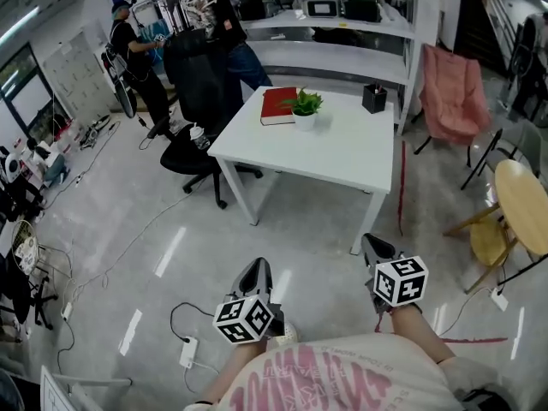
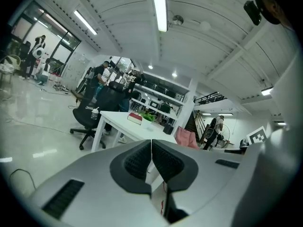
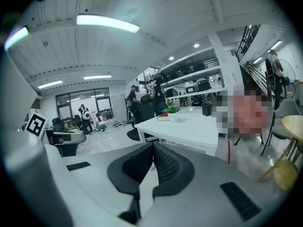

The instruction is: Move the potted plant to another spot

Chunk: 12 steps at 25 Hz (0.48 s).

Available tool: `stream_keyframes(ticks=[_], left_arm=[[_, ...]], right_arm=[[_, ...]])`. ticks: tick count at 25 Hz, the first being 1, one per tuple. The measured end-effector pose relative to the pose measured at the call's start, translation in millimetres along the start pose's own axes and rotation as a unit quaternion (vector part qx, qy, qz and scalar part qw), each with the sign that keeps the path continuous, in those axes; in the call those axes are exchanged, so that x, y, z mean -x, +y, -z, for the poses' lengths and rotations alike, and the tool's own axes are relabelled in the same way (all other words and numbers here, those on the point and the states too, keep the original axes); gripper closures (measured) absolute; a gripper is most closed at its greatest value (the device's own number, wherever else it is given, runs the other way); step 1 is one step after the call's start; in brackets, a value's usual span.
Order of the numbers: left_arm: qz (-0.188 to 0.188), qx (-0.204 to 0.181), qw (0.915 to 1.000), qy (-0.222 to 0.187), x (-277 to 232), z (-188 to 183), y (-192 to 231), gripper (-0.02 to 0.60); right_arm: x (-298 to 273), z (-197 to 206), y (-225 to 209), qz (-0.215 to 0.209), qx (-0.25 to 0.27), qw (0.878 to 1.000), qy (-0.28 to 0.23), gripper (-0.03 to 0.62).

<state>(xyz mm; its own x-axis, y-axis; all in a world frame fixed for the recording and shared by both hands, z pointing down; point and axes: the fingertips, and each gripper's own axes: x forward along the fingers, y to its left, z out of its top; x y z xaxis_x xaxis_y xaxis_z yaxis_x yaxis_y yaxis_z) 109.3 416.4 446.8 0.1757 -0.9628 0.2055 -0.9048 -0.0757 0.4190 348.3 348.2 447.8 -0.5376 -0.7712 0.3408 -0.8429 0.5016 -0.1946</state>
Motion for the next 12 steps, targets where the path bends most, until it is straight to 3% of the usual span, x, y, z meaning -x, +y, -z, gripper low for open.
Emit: stream_keyframes(ticks=[6, 12], left_arm=[[0.023, 0.011, 0.9997, 0.003, -40.5, -51.9, 49.3, 0.557], [0.062, 0.008, 0.9977, 0.026, -76.5, -78.0, 93.6, 0.557]], right_arm=[[-61.2, -29.8, 25.1, 0.014, -0.009, 1.0, -0.005, 0.58], [-116.4, -42.4, 40.3, 0.039, -0.027, 0.999, -0.017, 0.58]])
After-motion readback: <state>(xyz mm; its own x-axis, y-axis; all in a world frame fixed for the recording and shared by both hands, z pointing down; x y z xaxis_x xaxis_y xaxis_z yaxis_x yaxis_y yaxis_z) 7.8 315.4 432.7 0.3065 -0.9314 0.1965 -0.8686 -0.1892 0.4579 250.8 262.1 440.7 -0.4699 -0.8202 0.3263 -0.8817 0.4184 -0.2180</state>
